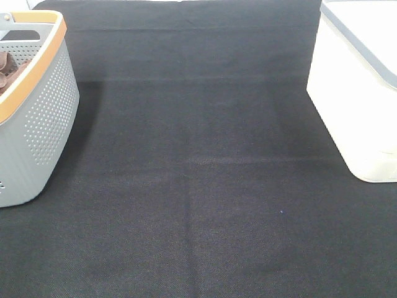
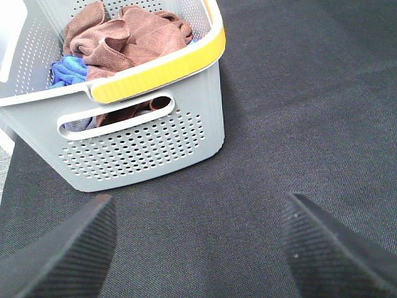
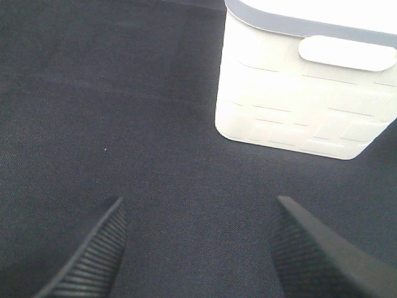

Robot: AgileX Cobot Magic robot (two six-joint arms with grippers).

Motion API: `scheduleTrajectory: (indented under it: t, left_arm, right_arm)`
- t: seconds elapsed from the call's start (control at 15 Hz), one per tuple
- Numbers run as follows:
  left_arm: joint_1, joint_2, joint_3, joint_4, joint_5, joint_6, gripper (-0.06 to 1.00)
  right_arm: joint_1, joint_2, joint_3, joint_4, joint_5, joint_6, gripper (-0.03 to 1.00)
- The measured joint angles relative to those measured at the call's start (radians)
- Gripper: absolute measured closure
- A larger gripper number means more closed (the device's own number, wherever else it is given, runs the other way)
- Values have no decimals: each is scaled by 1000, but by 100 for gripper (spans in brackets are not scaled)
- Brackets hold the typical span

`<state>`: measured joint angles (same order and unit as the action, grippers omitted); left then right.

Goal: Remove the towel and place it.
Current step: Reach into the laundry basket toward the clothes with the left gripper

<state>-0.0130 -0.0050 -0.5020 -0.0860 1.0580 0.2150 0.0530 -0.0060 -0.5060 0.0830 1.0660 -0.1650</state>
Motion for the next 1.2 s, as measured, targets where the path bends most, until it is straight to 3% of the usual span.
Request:
scheduleTrajectory:
  t: [1.07,1.2]
  left_arm:
    - [0,0,0,0,0,0,24]
    - [0,1,-14,0,-41,-21,24]
  right_arm:
    - [0,0,0,0,0,0,33]
    - [0,0,0,0,0,0,33]
